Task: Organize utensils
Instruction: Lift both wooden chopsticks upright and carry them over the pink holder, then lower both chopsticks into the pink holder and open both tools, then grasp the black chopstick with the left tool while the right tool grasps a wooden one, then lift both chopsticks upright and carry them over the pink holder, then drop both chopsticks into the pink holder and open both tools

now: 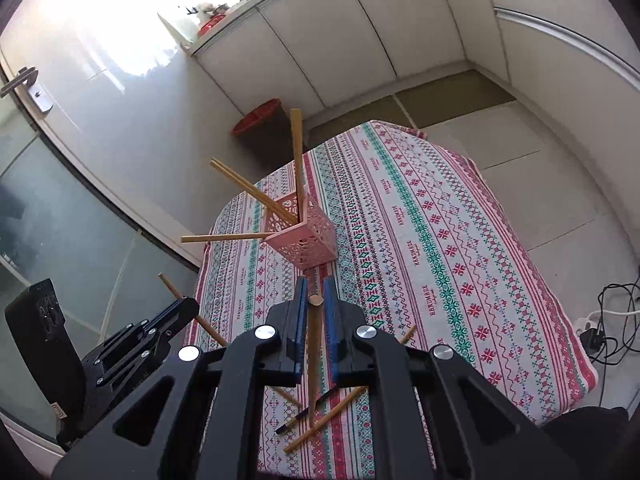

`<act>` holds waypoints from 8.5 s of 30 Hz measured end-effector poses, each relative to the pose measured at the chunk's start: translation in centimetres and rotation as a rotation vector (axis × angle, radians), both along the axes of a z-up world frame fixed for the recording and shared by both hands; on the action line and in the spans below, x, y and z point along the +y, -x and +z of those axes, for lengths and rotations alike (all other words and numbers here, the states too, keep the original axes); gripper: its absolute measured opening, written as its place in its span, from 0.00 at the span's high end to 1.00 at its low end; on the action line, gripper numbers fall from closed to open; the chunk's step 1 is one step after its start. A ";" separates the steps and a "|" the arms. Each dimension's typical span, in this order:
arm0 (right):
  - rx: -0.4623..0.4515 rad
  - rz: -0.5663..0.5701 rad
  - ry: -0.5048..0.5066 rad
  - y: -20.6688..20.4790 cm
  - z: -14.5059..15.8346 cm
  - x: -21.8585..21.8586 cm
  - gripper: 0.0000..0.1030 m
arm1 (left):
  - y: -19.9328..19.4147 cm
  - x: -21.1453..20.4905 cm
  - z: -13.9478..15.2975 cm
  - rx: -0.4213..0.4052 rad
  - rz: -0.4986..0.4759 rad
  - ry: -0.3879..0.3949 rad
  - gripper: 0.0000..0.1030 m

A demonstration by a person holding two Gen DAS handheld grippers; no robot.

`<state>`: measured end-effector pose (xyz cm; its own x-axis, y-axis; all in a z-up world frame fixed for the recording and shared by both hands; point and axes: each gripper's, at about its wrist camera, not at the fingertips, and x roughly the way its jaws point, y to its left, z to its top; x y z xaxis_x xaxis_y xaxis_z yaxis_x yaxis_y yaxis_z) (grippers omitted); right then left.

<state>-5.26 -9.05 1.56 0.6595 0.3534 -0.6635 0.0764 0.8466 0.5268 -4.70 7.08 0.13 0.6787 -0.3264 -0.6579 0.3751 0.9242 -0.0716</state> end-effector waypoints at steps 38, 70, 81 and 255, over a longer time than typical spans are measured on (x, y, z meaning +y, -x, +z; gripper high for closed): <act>0.703 -0.341 0.188 -15.3 -17.7 -6.8 0.89 | -2.5 0.6 1.7 -0.032 -0.001 0.037 0.96; -0.128 -0.032 -0.002 -4.4 13.4 -3.5 0.93 | -3.8 0.8 11.0 -0.162 0.062 0.117 0.96; -0.191 -0.036 0.043 -9.9 15.0 -2.3 0.92 | -10.8 0.2 12.6 -0.227 0.153 0.112 0.96; -0.208 -0.063 0.055 -13.0 11.5 -3.0 0.95 | -13.6 2.5 6.5 -0.079 0.236 0.230 0.72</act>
<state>7.70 -12.03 13.06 0.8037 0.2740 -0.5282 0.0244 0.8717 0.4894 8.89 9.62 6.60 0.7989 -0.2884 -0.5278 0.1658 0.9491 -0.2678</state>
